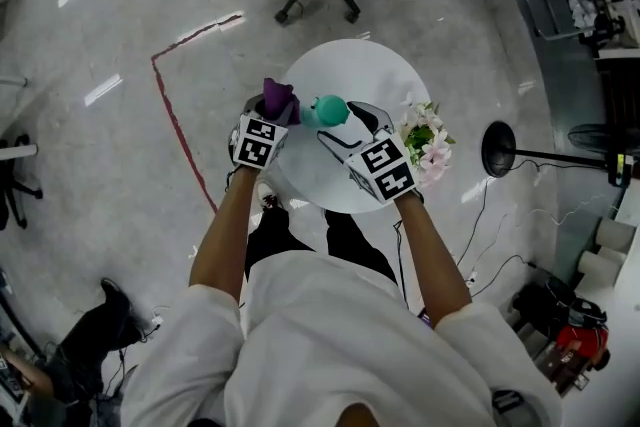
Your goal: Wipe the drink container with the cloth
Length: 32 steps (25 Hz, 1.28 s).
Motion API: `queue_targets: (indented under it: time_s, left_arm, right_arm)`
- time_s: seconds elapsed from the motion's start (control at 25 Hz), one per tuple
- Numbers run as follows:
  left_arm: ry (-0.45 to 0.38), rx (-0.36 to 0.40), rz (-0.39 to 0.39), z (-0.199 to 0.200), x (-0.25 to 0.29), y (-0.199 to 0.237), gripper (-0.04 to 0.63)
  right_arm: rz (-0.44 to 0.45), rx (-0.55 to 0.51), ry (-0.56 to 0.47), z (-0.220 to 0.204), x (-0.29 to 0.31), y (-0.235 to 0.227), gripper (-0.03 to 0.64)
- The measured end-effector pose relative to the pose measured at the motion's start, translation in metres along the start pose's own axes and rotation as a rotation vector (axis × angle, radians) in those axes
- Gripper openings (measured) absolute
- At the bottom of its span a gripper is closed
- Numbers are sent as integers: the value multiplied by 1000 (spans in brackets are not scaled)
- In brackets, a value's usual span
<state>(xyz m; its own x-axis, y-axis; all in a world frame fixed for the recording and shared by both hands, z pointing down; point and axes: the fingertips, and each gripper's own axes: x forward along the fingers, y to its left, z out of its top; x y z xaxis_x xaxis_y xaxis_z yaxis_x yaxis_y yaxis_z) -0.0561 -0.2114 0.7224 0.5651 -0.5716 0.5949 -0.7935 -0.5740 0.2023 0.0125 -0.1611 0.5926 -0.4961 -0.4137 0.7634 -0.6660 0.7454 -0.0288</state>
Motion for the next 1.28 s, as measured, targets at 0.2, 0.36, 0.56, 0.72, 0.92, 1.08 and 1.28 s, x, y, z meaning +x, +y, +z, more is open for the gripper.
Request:
queue_targets:
  time_s: [0.2, 0.36, 0.56, 0.72, 0.92, 1.08, 1.28]
  left_arm:
    - [-61, -87, 141, 18, -64, -5, 123]
    - [-101, -144, 216, 32, -115, -32, 123]
    - [-156, -221, 322, 39, -156, -59, 123]
    - [-167, -261, 396, 34, -169, -73, 123]
    - [-163, -283, 450, 24, -181, -90, 123]
    - [-177, -285, 468, 26, -187, -94, 123]
    - [-201, -267, 448, 37, -190, -87, 123]
  right_arm:
    - [174, -298, -4, 2, -17, -1, 360]
    - [387, -596, -13, 9, -34, 5, 368]
    - [588, -1006, 57, 5, -25, 2, 372]
    - [679, -1126, 85, 12, -11, -2, 377]
    - [787, -1174, 146, 0, 5, 12, 382]
    - [788, -1157, 138, -6, 9, 16, 341]
    - [688, -1032, 103, -6, 11, 17, 336]
